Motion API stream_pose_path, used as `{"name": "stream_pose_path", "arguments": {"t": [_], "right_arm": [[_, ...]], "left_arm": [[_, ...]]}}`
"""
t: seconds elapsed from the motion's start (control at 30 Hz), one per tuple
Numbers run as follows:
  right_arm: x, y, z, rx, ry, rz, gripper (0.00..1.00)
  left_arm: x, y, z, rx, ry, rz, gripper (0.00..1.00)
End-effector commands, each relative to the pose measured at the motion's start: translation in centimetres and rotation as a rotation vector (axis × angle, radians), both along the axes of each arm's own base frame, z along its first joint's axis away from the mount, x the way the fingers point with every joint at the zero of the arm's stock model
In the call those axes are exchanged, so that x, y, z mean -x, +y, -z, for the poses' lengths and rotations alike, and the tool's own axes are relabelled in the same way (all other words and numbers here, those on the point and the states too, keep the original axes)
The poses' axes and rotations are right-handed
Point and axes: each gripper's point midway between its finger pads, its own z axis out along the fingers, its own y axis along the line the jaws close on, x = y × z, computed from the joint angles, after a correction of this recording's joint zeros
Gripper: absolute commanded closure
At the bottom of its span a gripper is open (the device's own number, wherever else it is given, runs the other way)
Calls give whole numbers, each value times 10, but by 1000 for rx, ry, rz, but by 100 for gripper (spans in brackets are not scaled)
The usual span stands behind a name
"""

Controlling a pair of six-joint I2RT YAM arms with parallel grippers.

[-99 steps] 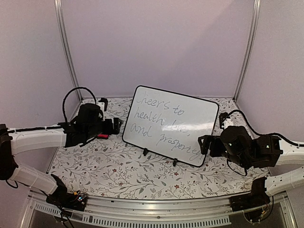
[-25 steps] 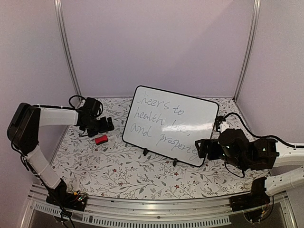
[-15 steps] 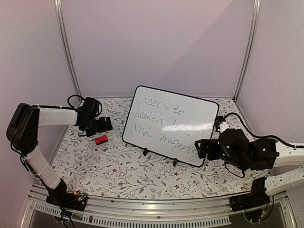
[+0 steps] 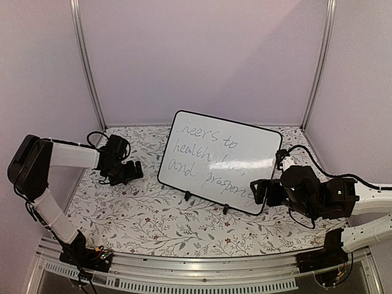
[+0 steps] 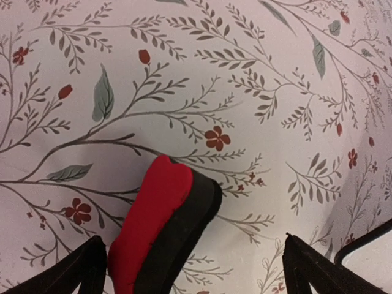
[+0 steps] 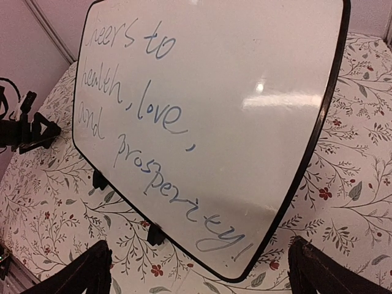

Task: Erase the whiteboard
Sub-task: Adjust the whiteboard eraser at the center of the board.

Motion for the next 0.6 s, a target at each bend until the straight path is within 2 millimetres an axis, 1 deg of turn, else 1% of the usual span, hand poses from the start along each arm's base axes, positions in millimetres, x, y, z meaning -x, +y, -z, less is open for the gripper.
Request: {"name": "stream_pose_path", "arguments": {"t": [0.0,0.17,0.3,0.4,0.5,0.57], "right_arm": [[-3,7,-13,-22,-16,-5,1],[-4,10,-11,-22,-10,-7,1],[-5,15,-10,-17,-6,-16,1],[-5,18,-9,-7,-1,-20,1],[-6,18,-8,-1,4,-19,1],[-5,17,-8,-2,4,-17,1]], "left_arm": [[6,0,-4,31,-20,-5,0],[10,-3,-7,61,-50,5,0],[2,-6,-13,56,-78,12,0],[-6,-8,-23,37,-109,17,0],[-11,-11,-38,39,-153,20,0],[-13,-13,-44,42,-174,25,0]]}}
